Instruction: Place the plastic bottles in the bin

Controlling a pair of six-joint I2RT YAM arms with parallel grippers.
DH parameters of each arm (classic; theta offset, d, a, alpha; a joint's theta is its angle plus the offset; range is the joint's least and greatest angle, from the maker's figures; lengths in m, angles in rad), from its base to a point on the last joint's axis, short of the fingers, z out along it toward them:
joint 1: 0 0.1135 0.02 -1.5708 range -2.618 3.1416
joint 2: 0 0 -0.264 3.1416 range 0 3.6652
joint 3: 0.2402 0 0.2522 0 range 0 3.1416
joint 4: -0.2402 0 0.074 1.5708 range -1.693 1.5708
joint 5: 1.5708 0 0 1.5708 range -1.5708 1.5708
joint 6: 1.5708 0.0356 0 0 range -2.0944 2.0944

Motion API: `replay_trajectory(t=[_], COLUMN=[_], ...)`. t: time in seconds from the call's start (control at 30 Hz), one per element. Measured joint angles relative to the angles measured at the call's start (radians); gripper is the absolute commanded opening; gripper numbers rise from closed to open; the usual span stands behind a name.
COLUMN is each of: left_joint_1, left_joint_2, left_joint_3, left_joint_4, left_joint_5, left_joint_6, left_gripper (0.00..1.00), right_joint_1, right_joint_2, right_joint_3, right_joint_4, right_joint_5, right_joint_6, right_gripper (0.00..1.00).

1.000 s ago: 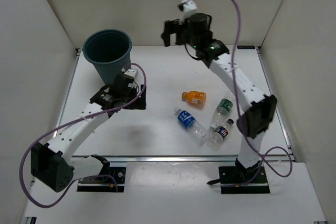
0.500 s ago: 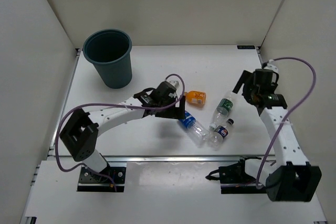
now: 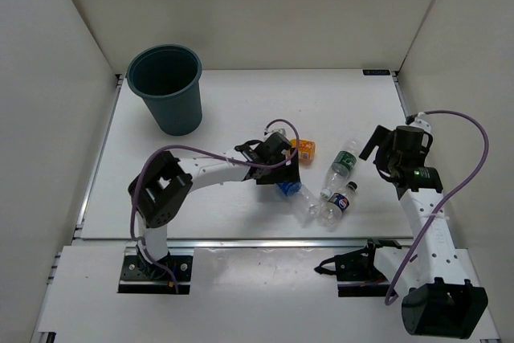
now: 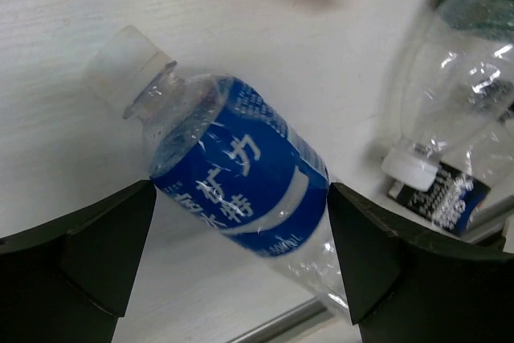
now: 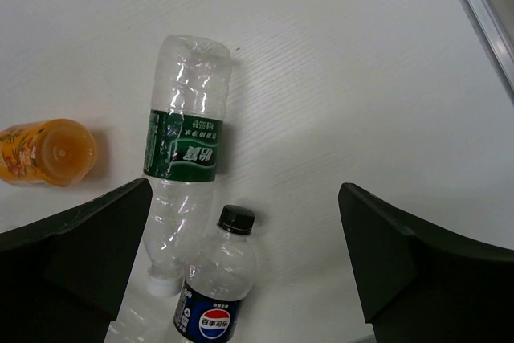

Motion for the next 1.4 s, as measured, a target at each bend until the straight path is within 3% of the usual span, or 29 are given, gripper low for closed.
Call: replay_trajectory(t=[0.13,0.33,0.5,0.63,0.8,0.87,1.0,1.1,1.17,1.4], left_joint_1=[-0.011,-0.027,-0.011,0.020,0.083,0.151,0.330,0.446,0.515,0.674], left_joint_2=[0.085,0.121,0.087,-0.033,-0.326,-0.438,-0.541,-0.516,-0.457,-0.115], left_joint_3=[0.056,0.070,0.050,0.024,0.036,0.072,0.151,0.210,0.256,0.378], left_joint_4=[0.000,-0.001,-0.031,-0.090,-0.130,-0.122,-0.002,0.143,0.235,0.483], left_joint_5=[-0.020,-0.025,-0.069,-0.131,-0.257,-0.312,-0.476,-0.596,-0.638,-0.777], left_joint_6=[-0.013,-0.021,0.000,0.042,0.156,0.225,0.387,0.517,0.587,0.773], left_gripper=[0.95,0.63,0.53,0.53,0.55,0.62,0.67,0.62,0.64,0.64], right_joint_1=[0.000,-0.001,0.001,0.016,0.018,0.014,0.048,0.100,0.122,0.132], right_joint_2=[-0.024,-0.049,-0.067,-0.066,-0.066,-0.066,-0.052,-0.022,-0.002,0.038], right_joint_3=[-0.028,-0.069,-0.093,-0.096,-0.109,-0.114,-0.116,-0.116,-0.116,-0.113], right_joint_4=[0.006,0.009,0.012,0.016,0.047,0.064,0.093,0.101,0.103,0.114], right_joint_5=[-0.012,-0.013,-0.019,-0.016,-0.031,-0.048,-0.063,-0.062,-0.064,-0.064], right_joint_6=[0.000,-0.003,-0.004,-0.003,-0.003,-0.003,0.000,0.001,0.005,0.026], right_gripper=[0.99,0.99,0.99,0.99,0.99,0.99,1.00,0.99,1.00,1.00])
